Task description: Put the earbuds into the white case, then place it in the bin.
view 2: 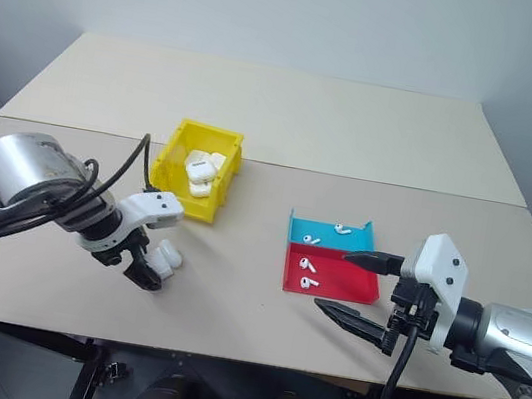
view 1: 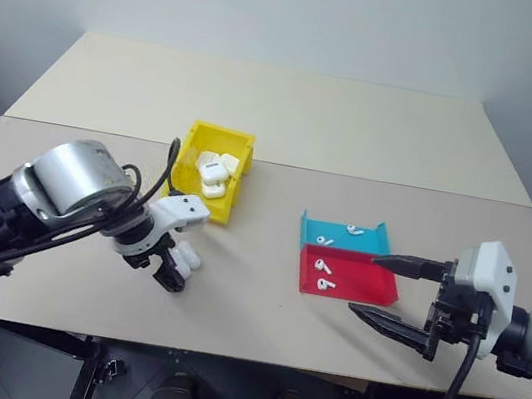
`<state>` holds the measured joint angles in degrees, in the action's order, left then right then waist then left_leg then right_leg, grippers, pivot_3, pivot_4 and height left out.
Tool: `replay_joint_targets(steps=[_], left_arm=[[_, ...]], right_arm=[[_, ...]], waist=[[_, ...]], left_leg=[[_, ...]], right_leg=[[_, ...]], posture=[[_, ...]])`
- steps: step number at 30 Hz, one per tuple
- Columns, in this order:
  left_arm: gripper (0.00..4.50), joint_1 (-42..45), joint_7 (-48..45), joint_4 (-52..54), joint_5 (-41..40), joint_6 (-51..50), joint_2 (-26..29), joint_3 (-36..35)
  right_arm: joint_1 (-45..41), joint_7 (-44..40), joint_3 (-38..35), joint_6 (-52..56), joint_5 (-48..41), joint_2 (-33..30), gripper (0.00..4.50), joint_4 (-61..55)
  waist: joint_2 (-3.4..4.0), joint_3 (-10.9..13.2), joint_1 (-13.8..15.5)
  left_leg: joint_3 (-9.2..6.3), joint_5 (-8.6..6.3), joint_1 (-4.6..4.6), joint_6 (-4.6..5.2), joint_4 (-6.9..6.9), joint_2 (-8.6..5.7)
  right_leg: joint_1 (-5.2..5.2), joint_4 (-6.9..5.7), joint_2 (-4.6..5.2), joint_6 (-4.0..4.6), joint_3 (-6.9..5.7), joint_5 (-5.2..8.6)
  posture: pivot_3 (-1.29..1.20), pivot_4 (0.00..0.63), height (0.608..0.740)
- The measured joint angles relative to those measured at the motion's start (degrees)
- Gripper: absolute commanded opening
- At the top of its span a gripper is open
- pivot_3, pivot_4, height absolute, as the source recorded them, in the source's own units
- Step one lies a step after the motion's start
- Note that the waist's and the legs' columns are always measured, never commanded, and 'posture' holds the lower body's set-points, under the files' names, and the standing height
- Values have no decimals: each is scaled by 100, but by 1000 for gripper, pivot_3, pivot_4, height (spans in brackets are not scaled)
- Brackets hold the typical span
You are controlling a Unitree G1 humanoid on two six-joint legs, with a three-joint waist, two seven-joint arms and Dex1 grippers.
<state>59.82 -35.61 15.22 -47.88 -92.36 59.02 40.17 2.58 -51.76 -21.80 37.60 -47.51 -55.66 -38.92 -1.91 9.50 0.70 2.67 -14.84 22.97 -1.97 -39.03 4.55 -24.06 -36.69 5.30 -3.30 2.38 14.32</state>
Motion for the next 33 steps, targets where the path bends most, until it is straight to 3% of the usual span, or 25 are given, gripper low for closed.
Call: replay_joint_targets(steps=[7,8,11,19,28,33], left_arm=[[4475,-79,113,-108,17,0,-94,2],[4299,-93,124,-108,-14,0,-94,2],[3579,-132,227,-101,-53,0,-94,0],[907,-215,385,-83,-137,0,-55,-118],[907,-539,354,492,-188,0,471,-432],[2103,-707,329,870,-190,0,857,-859]], right_arm=[[7,-3,0,0,-1,0,4500,-1],[12,-3,0,0,-1,0,4500,-1],[29,-17,0,0,-1,1,4500,-1],[41,-48,0,-6,2,38,4500,-2],[37,-78,11,-28,13,57,4500,1],[41,-106,13,-30,9,56,4500,3]], waist=[[0,0,0],[0,0,-1],[0,0,0],[0,0,-2],[0,0,0],[0,0,0]], left_leg=[[0,0,-1,0,-1,0],[0,0,0,1,-1,0],[0,-1,-1,1,-1,0],[-1,-1,0,1,-1,0],[0,-1,0,1,-1,0],[0,-1,-3,1,-2,0]], right_leg=[[1,-1,0,0,0,0],[1,0,0,0,0,0],[1,-1,0,0,0,0],[0,-1,0,0,0,0],[0,-1,0,0,0,0],[2,-1,0,0,0,0]], posture=[[0,150,740],[0,150,740],[0,150,740],[0,150,740],[0,150,740],[0,150,740]])
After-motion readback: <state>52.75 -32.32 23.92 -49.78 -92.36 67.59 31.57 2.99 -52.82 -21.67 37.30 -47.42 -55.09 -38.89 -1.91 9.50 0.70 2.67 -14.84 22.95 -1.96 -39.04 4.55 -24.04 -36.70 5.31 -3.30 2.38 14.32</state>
